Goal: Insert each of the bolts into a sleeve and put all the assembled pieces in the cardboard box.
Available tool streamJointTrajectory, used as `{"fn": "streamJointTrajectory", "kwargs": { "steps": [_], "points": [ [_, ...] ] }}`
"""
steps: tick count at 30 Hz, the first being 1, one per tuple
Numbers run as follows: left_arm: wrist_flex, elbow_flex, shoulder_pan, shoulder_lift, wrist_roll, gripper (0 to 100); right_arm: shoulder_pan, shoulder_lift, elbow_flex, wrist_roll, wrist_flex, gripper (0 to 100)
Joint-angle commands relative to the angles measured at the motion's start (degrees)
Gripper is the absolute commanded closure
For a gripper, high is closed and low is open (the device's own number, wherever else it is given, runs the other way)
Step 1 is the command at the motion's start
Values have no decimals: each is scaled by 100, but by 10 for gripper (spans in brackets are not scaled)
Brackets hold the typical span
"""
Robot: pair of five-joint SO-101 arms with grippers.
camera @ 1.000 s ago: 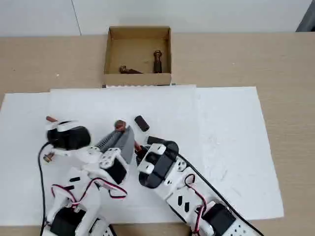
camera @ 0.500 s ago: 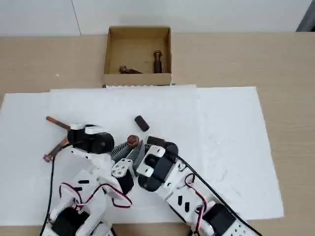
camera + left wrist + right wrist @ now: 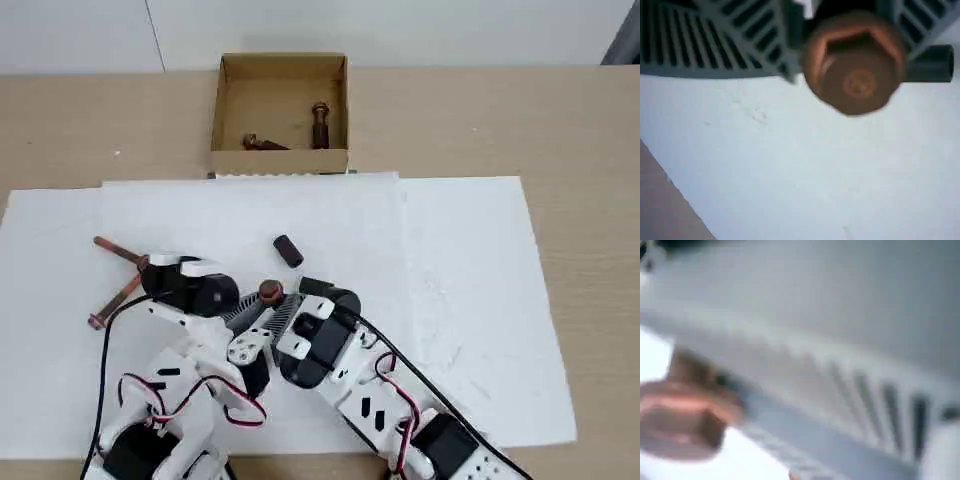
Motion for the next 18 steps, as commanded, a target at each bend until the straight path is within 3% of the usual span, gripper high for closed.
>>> {"fn": "streamJointTrajectory", "kwargs": {
  "steps": [1, 7, 16, 18],
  "points": [
    [149, 4, -167, -9, -35, 786, -4, -101, -352, 79, -215, 995],
    [141, -180, -730, -9, -387, 785, -4, -92, -255, 79, -207, 995],
    [176, -875, -747, -9, -387, 788, -4, -101, -97, 79, -224, 995],
    [185, -1015, -756, -9, -387, 829, -4, -101, -97, 79, -224, 995]
  ]
}}
